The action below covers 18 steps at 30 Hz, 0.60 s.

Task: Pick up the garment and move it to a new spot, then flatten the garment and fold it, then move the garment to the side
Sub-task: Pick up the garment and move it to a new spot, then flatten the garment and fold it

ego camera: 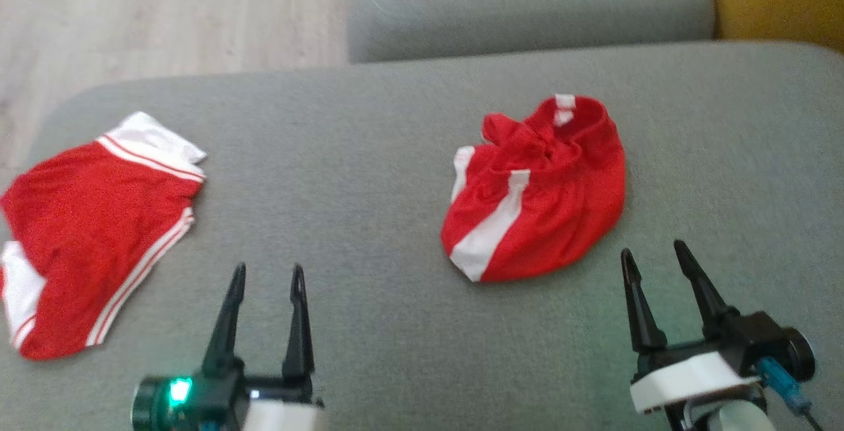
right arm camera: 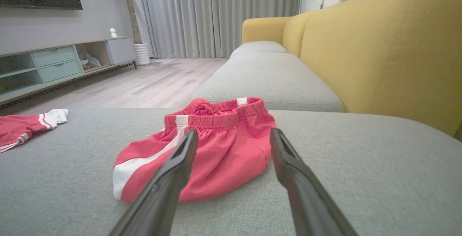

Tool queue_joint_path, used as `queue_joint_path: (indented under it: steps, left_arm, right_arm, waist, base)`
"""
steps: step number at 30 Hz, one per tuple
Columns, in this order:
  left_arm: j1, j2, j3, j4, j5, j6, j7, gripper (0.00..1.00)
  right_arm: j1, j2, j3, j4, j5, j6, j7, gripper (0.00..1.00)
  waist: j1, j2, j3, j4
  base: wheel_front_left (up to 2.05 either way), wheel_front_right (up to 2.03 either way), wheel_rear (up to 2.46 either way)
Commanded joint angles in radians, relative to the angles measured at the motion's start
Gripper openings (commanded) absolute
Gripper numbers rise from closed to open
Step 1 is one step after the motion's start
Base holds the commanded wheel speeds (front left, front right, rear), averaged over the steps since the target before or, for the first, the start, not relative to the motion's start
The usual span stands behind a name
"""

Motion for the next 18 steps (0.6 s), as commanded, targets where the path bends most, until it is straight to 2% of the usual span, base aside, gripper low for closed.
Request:
queue_joint_path:
  steps: [1,9,18]
  left_arm:
    - [0.005,-0.015,0.043,-0.056,0.036,-0.015,-0.008,1.00]
    - [0.081,-0.037,0.081,-0.068,0.089,-0.059,-0.008,1.00]
    - [0.089,-0.052,0.097,-0.064,0.103,-0.080,-0.008,1.00]
  right_arm:
    - [-0.009,-0.003,0.014,-0.027,-0.013,-0.001,-0.002,1.00]
    - [0.028,-0.003,-0.003,-0.022,-0.035,-0.001,-0.002,1.00]
    - [0.036,-0.003,0.017,-0.035,-0.026,-0.001,-0.002,1.00]
  waist:
    - [0.0004,0.0000,-0.054,0.052]
    - [0.0004,0.0000,-0.077,0.063]
    - [0.0004,0.0000,-0.083,0.063]
  base:
    - [0.00,0.00,0.00]
    - [0.00,0.00,0.00]
    - [0.00,0.00,0.00]
